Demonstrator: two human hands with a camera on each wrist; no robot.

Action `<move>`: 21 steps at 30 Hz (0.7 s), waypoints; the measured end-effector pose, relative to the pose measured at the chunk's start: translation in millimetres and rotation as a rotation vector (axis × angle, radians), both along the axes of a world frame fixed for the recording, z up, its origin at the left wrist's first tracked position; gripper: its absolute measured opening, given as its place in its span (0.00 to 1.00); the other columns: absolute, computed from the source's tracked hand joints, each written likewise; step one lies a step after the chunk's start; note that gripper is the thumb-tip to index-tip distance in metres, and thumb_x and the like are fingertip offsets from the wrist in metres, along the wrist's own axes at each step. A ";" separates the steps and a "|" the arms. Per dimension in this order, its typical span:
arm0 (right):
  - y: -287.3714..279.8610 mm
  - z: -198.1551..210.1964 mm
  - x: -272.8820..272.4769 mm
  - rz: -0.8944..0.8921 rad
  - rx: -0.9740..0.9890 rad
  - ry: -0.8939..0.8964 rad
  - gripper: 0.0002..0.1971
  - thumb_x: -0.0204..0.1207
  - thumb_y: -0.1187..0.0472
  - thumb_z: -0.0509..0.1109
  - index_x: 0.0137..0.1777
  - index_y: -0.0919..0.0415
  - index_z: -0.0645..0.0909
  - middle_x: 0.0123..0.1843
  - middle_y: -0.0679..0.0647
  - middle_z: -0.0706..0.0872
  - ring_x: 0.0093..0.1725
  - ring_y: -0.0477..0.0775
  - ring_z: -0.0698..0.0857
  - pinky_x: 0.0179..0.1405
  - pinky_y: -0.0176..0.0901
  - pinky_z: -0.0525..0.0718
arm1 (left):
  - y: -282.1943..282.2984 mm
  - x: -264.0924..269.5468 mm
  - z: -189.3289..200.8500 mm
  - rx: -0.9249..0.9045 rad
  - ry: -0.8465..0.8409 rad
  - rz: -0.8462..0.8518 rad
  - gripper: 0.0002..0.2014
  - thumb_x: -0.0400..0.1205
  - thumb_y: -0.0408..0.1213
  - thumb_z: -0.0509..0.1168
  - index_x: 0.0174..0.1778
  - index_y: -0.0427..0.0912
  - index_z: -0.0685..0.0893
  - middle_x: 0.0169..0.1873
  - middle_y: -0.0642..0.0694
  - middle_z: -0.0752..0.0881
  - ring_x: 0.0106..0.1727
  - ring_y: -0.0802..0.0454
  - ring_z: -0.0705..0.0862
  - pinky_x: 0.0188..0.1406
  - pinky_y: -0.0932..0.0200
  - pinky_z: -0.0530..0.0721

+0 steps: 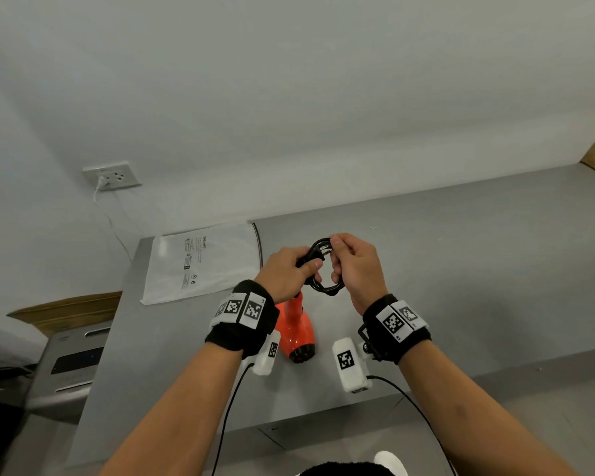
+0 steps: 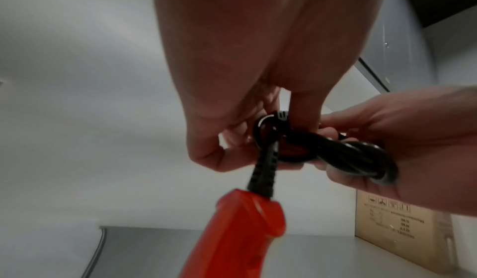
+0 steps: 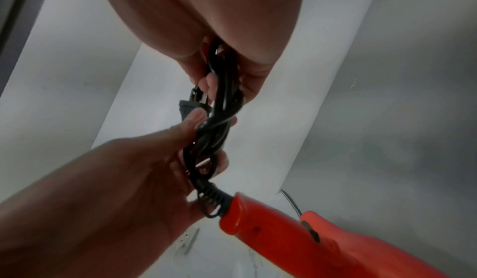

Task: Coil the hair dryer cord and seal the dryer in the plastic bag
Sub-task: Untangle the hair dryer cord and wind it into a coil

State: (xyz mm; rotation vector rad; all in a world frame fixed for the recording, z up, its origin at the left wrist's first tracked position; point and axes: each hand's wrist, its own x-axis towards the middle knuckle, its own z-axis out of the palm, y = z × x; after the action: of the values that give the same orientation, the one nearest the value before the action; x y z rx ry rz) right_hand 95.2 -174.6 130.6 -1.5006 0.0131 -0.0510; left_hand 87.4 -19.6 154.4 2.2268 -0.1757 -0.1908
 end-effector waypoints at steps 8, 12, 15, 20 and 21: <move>3.8 5.9 -10.9 -0.039 -0.243 -0.115 0.10 0.86 0.59 0.66 0.51 0.58 0.89 0.31 0.46 0.83 0.23 0.53 0.83 0.29 0.51 0.86 | -14.7 3.5 -3.8 0.159 -0.028 0.083 0.11 0.82 0.35 0.60 0.56 0.47 0.84 0.38 0.43 0.91 0.40 0.44 0.91 0.48 0.43 0.90; -0.4 6.1 -10.2 0.046 -0.046 -0.017 0.07 0.82 0.62 0.72 0.54 0.62 0.90 0.41 0.53 0.92 0.28 0.49 0.83 0.29 0.46 0.83 | -17.5 3.8 -6.9 0.346 -0.056 0.073 0.09 0.84 0.38 0.56 0.57 0.45 0.77 0.44 0.40 0.90 0.43 0.39 0.88 0.47 0.41 0.88; -4.6 6.0 -9.5 0.057 0.047 0.029 0.07 0.82 0.67 0.70 0.56 0.66 0.89 0.41 0.54 0.90 0.28 0.39 0.82 0.30 0.45 0.81 | -17.9 1.0 -3.6 0.118 0.008 0.047 0.03 0.84 0.36 0.61 0.51 0.46 0.80 0.41 0.44 0.88 0.42 0.46 0.87 0.42 0.51 0.85; -12.0 4.4 -6.9 0.083 -0.018 0.029 0.10 0.81 0.71 0.70 0.58 0.62 0.88 0.47 0.59 0.91 0.39 0.48 0.86 0.31 0.45 0.84 | -6.8 -5.7 -10.5 -0.531 0.191 0.092 0.08 0.89 0.33 0.61 0.59 0.38 0.84 0.35 0.43 0.86 0.43 0.43 0.90 0.57 0.41 0.88; -12.0 4.3 -6.5 0.075 -0.038 0.031 0.11 0.80 0.72 0.70 0.59 0.62 0.87 0.49 0.61 0.91 0.39 0.50 0.87 0.30 0.44 0.85 | -5.5 -6.1 -11.8 -0.529 0.184 0.099 0.07 0.89 0.32 0.62 0.60 0.38 0.83 0.34 0.42 0.86 0.41 0.42 0.90 0.57 0.40 0.88</move>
State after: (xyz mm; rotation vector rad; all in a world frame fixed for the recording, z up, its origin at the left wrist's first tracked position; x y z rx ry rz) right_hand 88.6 -186.5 134.9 -1.5385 -0.0194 0.0329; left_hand 81.3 -25.1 142.6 1.6770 -0.0102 -0.2605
